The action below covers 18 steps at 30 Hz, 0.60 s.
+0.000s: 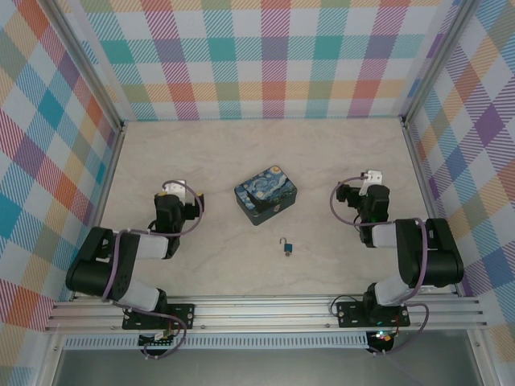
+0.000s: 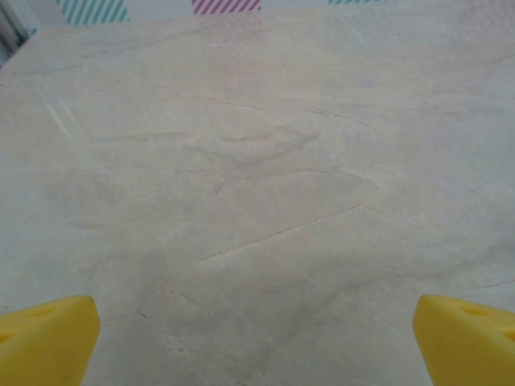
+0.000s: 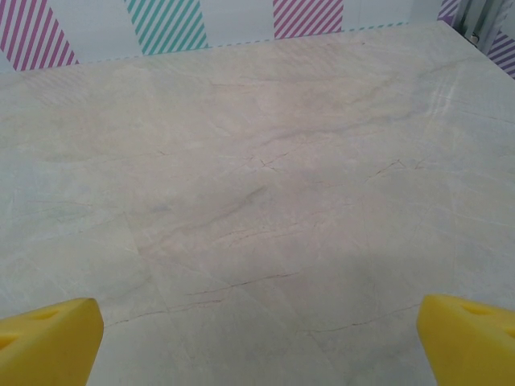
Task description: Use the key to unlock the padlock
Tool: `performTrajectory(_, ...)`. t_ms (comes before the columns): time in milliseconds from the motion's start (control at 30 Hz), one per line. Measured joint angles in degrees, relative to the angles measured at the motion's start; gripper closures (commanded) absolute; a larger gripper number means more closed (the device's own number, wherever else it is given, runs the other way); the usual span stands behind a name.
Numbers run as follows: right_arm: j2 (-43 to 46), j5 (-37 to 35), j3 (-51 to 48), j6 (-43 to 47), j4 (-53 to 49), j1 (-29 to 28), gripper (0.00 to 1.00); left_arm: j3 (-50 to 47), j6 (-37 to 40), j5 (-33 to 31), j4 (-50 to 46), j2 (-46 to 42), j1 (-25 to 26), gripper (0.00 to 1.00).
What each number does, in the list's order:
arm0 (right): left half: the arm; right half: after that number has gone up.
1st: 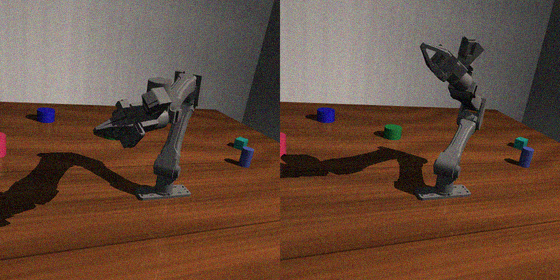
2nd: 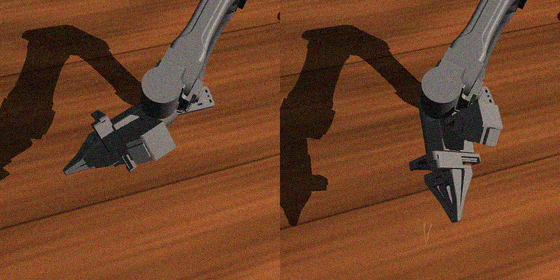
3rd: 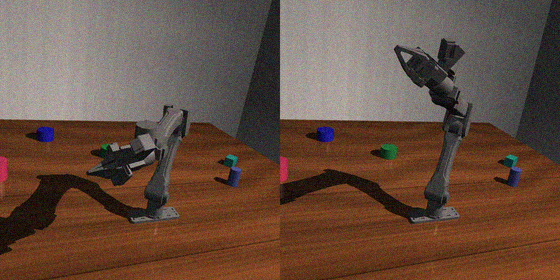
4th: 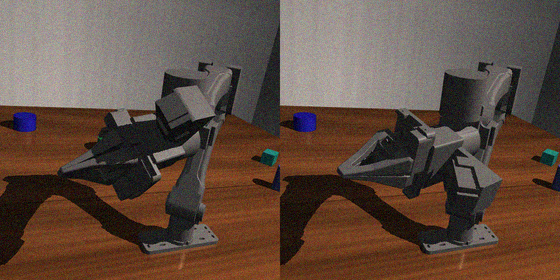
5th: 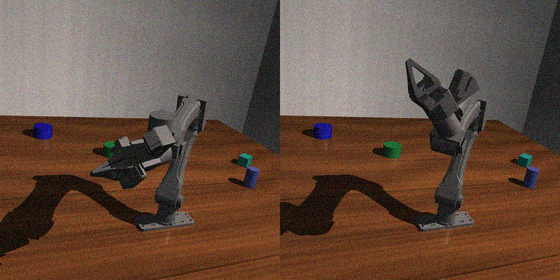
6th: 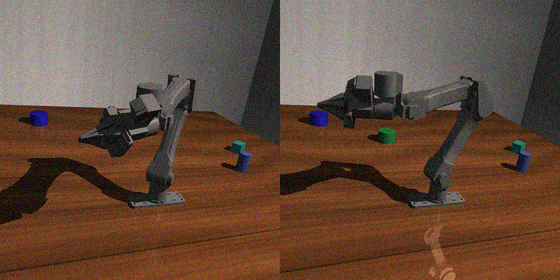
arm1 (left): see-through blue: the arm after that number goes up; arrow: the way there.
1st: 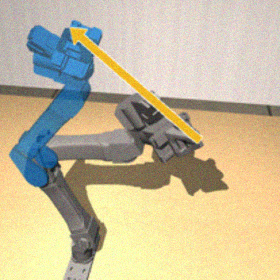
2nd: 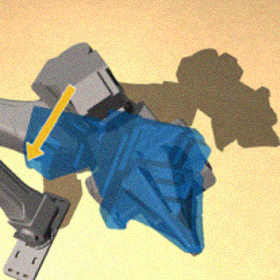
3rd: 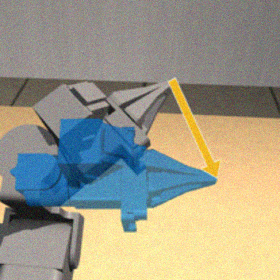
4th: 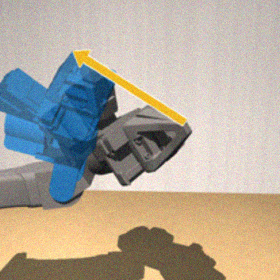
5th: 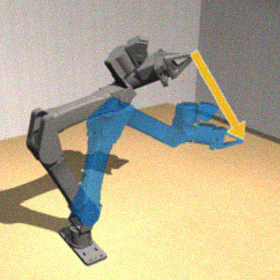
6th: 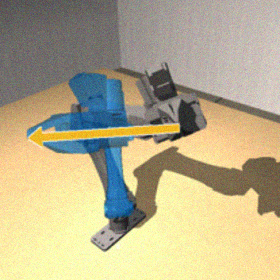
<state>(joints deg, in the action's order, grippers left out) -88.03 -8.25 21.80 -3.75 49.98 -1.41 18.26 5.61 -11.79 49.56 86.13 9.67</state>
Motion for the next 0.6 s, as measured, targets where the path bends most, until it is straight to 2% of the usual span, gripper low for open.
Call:
performTrajectory(67, 0.0, 0.0, 0.0, 0.0, 0.0, 0.0, 0.00, -1.1, 0.0, 1.6, 2.8, 2.3, -1.6, 0.00)
performTrajectory(300, 0.0, 0.0, 0.0, 0.0, 0.0, 0.0, 0.00, 5.0, -2.3, 6.1, -1.5, 3.5, -5.7, 0.00)
performTrajectory(600, 0.0, 0.0, 0.0, 0.0, 0.0, 0.0, 0.00, 5.6, -3.3, 7.3, -3.1, 3.5, -6.2, 0.00)
